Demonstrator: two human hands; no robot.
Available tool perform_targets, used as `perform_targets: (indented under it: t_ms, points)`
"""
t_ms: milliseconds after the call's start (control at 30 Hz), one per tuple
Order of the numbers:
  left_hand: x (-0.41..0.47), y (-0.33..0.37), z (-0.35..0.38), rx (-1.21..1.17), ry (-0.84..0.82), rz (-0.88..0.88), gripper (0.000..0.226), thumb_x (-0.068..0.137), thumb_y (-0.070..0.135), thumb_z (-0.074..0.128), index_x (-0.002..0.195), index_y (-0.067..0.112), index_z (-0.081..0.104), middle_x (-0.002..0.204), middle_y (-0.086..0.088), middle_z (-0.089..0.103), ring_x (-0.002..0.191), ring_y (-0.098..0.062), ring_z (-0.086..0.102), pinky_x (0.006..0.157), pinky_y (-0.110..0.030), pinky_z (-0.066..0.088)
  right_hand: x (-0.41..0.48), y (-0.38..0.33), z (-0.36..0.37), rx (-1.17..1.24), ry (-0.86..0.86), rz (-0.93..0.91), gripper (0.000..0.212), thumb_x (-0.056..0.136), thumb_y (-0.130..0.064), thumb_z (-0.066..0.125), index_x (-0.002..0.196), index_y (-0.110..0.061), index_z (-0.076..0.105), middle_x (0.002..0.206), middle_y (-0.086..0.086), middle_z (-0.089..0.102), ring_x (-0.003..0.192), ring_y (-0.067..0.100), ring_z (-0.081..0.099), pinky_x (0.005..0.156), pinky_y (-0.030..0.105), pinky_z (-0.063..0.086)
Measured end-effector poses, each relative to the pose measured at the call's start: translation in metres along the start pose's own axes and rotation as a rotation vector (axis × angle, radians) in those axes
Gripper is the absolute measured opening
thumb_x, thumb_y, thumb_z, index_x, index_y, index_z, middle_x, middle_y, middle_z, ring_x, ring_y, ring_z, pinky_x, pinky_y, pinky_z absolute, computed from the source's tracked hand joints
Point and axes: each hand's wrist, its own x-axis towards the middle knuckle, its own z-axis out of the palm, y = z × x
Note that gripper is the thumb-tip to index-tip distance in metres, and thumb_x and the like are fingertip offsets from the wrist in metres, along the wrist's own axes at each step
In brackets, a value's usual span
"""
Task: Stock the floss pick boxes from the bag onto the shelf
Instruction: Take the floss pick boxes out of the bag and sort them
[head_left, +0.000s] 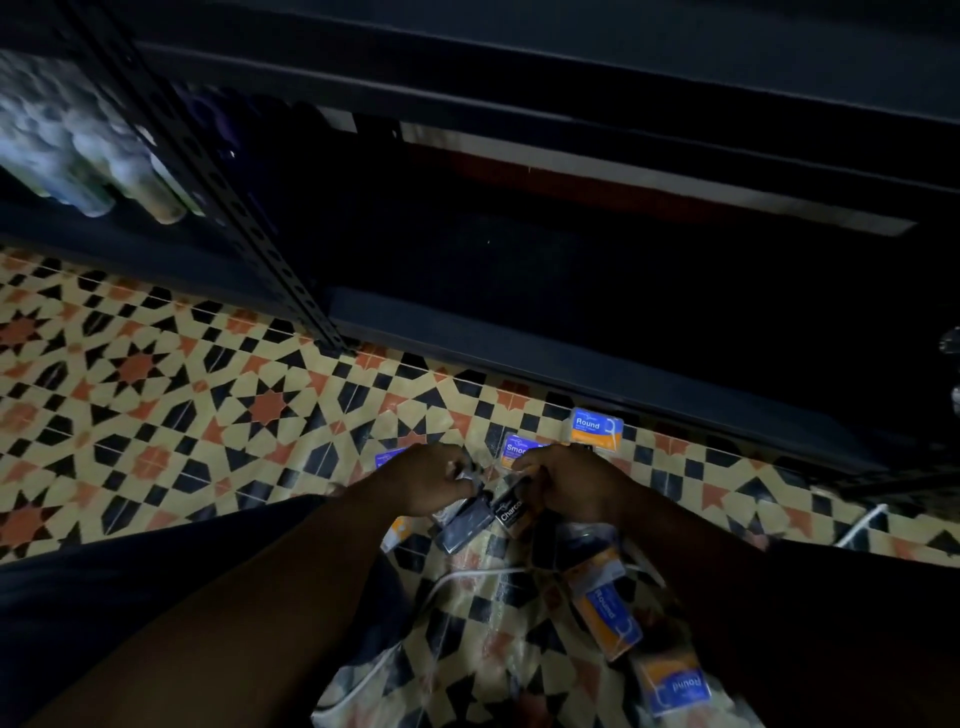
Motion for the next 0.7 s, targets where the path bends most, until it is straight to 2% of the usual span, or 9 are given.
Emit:
perform_targets:
  t_ms: [100,167,233,300,367,433,533,600,700]
  points:
    - [-0.017,0.031,-0.027,-0.057,0.024,0.049,0.056,0.086,0.05,0.068,0.136,0.027,0.054,0.119,-0.004,0.064,0.108,-0.021,0.06,0.086,-0.028,0.044,-0.012,-0.02,-0.025,-0.022,0.034,0.001,0.043,0.087,-0.045,0.063,0.128,-0.031,0.06,0.123,-0.004,0.066,0.105,0.013,0.062,0.089,0.028,0.047]
    - [-0.03,0.052,-0.048,-0.048,0.045,0.094,0.055,0.089,0.051,0.065,0.138,0.03,0.051,0.12,-0.005,0.065,0.105,-0.02,0.062,0.085,-0.029,0.046,-0.022,-0.039,-0.049,0.02,0.078,-0.035,0.043,0.088,-0.045,0.064,0.128,-0.032,0.06,0.117,-0.005,0.069,0.099,0.01,0.063,0.083,0.024,0.047]
    - [-0.048,0.075,-0.074,-0.035,0.1,0.179,0.048,0.092,0.051,0.061,0.136,0.033,0.052,0.109,0.002,0.068,0.096,-0.016,0.065,0.08,-0.029,0.051,-0.034,-0.062,-0.078,0.034,0.163,-0.091,0.044,0.088,-0.047,0.065,0.128,-0.03,0.06,0.109,-0.007,0.071,0.096,0.006,0.065,0.082,0.022,0.048]
    - [-0.069,0.101,-0.103,-0.004,0.242,0.279,0.046,0.092,0.052,0.06,0.134,0.034,0.055,0.099,0.009,0.068,0.089,-0.009,0.065,0.074,-0.026,0.052,-0.05,-0.088,-0.109,0.042,0.264,-0.14,0.046,0.088,-0.05,0.063,0.13,-0.032,0.059,0.107,-0.011,0.069,0.096,0.004,0.064,0.086,0.021,0.049]
    - [-0.09,0.124,-0.13,-0.013,0.406,0.37,0.047,0.091,0.049,0.061,0.135,0.032,0.055,0.096,0.011,0.067,0.085,-0.004,0.065,0.077,-0.029,0.055,-0.069,-0.116,-0.141,0.013,0.372,-0.221,0.045,0.087,-0.051,0.063,0.129,-0.036,0.059,0.107,-0.014,0.067,0.094,0.001,0.063,0.087,0.02,0.048]
    - [-0.111,0.14,-0.157,-0.052,0.583,0.488,0.041,0.09,0.042,0.066,0.129,0.031,0.061,0.096,0.011,0.068,0.085,-0.002,0.065,0.081,-0.03,0.055,-0.086,-0.141,-0.17,-0.011,0.506,-0.307,0.041,0.086,-0.051,0.065,0.124,-0.039,0.062,0.103,-0.016,0.067,0.09,-0.002,0.064,0.083,0.017,0.049]
    - [-0.133,0.156,-0.197,-0.05,0.829,0.611,0.036,0.089,0.042,0.068,0.122,0.03,0.066,0.097,0.013,0.068,0.089,-0.001,0.065,0.081,-0.026,0.054,-0.107,-0.175,-0.209,-0.004,0.667,-0.416,0.034,0.085,-0.045,0.068,0.118,-0.036,0.067,0.095,-0.016,0.069,0.083,-0.003,0.064,0.076,0.016,0.051]
    - [-0.137,0.162,-0.223,-0.027,0.967,0.636,0.031,0.089,0.041,0.068,0.117,0.027,0.068,0.097,0.012,0.066,0.09,-0.002,0.063,0.079,-0.025,0.053,-0.113,-0.191,-0.233,-0.003,0.768,-0.459,0.028,0.086,-0.04,0.069,0.113,-0.033,0.07,0.089,-0.016,0.07,0.079,-0.002,0.064,0.075,0.017,0.051]
    - [-0.129,0.163,-0.258,0.045,1.107,0.594,0.026,0.089,0.04,0.068,0.11,0.025,0.07,0.088,0.011,0.061,0.081,-0.003,0.06,0.076,-0.028,0.051,-0.103,-0.202,-0.262,-0.035,0.913,-0.476,0.021,0.085,-0.04,0.069,0.105,-0.032,0.072,0.082,-0.018,0.069,0.078,-0.003,0.064,0.077,0.021,0.053]
